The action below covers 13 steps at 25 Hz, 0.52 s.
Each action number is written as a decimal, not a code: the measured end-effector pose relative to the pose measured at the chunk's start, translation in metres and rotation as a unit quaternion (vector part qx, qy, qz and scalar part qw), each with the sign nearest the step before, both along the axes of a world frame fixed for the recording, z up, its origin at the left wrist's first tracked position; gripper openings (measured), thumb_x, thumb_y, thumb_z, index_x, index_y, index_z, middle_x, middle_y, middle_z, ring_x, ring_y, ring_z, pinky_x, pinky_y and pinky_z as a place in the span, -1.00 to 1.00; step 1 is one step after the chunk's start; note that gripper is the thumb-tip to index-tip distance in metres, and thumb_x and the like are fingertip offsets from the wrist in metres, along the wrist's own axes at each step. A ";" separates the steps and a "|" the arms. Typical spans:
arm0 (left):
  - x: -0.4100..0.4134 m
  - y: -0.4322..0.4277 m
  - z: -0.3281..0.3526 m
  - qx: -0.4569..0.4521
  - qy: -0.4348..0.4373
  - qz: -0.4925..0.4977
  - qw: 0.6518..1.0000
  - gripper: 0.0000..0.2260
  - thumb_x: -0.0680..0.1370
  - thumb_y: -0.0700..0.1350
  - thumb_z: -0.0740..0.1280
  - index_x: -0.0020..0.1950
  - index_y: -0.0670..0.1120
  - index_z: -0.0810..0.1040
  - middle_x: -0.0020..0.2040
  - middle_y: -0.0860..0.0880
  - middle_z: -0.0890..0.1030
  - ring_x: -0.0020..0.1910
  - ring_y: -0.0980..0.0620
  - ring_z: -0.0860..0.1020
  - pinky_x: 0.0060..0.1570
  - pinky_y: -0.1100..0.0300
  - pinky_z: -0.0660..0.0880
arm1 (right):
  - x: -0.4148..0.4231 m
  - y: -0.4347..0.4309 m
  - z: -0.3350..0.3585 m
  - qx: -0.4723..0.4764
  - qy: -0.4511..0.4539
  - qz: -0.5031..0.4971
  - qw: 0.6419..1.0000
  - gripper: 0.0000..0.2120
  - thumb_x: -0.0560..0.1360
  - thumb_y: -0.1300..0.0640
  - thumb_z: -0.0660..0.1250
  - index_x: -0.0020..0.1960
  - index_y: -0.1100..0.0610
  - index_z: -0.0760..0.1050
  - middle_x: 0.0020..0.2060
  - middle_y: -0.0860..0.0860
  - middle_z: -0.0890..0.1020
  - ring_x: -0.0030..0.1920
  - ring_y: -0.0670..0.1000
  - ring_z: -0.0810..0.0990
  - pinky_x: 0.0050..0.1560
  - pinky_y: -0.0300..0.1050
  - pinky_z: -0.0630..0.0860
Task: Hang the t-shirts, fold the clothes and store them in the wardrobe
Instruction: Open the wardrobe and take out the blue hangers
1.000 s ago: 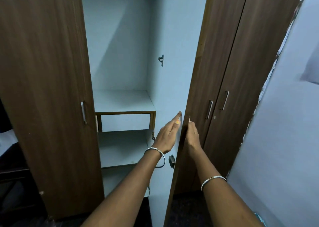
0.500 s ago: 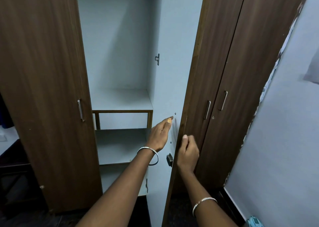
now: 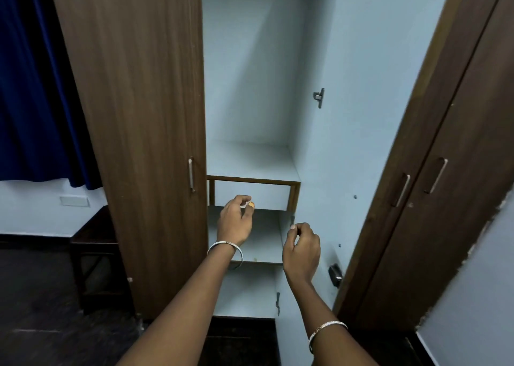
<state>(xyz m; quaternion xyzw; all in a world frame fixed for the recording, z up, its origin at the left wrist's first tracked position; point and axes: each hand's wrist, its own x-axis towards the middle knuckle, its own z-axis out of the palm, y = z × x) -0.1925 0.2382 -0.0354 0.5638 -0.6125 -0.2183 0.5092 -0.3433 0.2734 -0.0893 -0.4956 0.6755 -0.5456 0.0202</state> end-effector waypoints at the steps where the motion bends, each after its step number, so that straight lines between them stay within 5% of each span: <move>1: 0.014 -0.006 0.001 -0.001 -0.005 0.008 1.000 -0.78 0.64 -0.10 0.28 0.25 -0.10 0.57 0.20 -0.06 0.62 0.14 -0.03 0.58 0.09 0.18 0.47 | 0.012 -0.010 -0.001 0.010 -0.007 0.014 1.000 -0.85 0.64 0.11 0.21 -0.05 0.11 0.51 -0.19 0.00 0.59 -0.16 -0.03 0.44 -0.19 -0.12 0.35; 9: 0.141 -0.080 0.018 -0.020 -0.019 0.057 0.998 -0.81 0.59 -0.11 0.33 0.19 -0.06 0.60 0.09 -0.06 0.64 0.08 -0.05 0.59 0.13 0.03 0.53 | 0.118 -0.104 0.032 0.018 0.021 0.096 0.995 -0.83 0.67 0.13 0.17 0.06 0.16 0.51 -0.11 0.03 0.60 -0.16 -0.04 0.50 -0.31 -0.41 0.23; 13: 0.176 -0.114 0.026 -0.024 -0.037 0.062 0.997 -0.80 0.57 -0.12 0.34 0.18 -0.07 0.60 0.07 -0.06 0.63 0.07 -0.06 0.59 0.12 -0.01 0.53 | 0.155 -0.140 0.041 0.032 0.056 0.105 0.992 -0.81 0.67 0.11 0.15 0.14 0.16 0.50 -0.05 0.04 0.60 -0.12 -0.06 0.51 -0.26 -0.36 0.30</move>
